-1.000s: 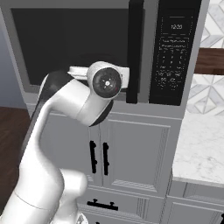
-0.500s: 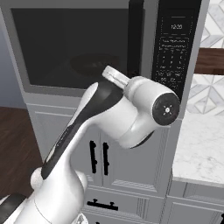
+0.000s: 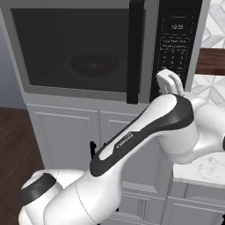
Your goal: Open the microwave, place the bowl with waffle inside the microwave, then close the microwave door and turn it on.
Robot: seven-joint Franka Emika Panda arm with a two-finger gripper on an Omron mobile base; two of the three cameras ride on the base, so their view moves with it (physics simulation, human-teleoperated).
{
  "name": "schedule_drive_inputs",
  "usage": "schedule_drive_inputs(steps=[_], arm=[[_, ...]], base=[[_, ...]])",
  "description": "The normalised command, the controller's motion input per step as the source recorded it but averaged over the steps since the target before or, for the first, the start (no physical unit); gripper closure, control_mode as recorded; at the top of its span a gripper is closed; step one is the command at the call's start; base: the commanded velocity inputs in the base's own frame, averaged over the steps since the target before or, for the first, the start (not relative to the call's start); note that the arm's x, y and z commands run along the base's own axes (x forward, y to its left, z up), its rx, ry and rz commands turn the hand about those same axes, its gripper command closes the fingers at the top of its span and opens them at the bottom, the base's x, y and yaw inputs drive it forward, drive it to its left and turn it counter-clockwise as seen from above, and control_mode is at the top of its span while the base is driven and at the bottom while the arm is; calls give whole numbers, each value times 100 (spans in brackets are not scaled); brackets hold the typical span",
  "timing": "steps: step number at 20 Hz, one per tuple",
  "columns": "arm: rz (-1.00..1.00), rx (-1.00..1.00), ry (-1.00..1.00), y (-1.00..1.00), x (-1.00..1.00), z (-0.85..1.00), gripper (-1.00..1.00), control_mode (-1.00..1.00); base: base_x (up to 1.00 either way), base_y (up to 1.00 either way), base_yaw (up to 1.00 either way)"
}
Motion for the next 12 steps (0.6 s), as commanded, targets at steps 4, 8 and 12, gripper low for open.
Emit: schedule_drive_inputs(steps=[4, 8, 12], arm=[[-4, 15, 0, -24, 26, -16, 100, -100], [-2, 4, 0, 0, 36, -7, 100, -100], [-2, 0, 0, 0, 32, -7, 100, -100]], base=[[0, 0, 0], [0, 0, 0], [0, 0, 0]])
